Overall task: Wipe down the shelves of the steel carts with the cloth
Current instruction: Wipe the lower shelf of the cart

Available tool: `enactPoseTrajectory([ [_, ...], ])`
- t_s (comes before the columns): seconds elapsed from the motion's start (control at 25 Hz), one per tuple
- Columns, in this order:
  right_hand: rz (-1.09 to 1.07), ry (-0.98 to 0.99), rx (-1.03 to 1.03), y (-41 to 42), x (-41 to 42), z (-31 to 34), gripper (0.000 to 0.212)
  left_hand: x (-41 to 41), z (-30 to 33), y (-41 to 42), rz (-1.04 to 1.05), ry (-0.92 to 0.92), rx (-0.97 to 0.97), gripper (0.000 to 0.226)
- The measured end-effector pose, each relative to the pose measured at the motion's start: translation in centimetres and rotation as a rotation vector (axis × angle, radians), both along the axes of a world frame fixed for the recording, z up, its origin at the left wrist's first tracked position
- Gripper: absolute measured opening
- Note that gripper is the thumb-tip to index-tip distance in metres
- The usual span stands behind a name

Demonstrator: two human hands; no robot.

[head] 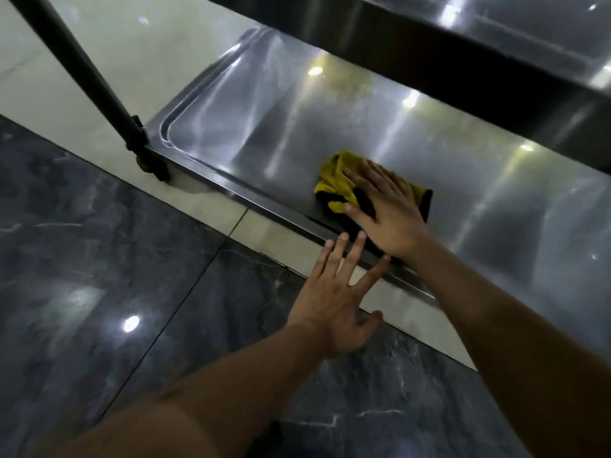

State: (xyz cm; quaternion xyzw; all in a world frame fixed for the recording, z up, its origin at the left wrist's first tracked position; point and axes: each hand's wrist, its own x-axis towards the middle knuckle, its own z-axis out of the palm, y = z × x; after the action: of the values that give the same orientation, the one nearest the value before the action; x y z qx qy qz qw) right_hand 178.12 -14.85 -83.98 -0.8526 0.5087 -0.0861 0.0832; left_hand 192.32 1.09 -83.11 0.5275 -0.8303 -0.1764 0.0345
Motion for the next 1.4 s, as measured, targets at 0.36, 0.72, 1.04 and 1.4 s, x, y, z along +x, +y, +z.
enactPoseTrajectory([
  [0.36, 0.113, -0.010, 0.010, -2.1, -0.9, 0.6, 0.070, 16.6, 0.5, -5.3, 0.485, -0.110, -0.022, 0.085],
  [0.72, 0.152, -0.037, -0.005, -4.7, 12.7, 0.3, 0.065, 18.1, -0.3, -4.8, 0.486, 0.010, -0.092, 0.093],
  [1.04, 0.097, -0.045, -0.028, -6.9, 18.6, 0.3, 0.067, 20.3, -0.2, -4.9, 0.400, -0.052, -0.151, 0.086],
  [1.4, 0.228, -0.116, -0.024, -11.6, 27.4, 1.2, 0.061, 22.2, -0.6, -4.9, 0.415, 0.024, -0.079, 0.082],
])
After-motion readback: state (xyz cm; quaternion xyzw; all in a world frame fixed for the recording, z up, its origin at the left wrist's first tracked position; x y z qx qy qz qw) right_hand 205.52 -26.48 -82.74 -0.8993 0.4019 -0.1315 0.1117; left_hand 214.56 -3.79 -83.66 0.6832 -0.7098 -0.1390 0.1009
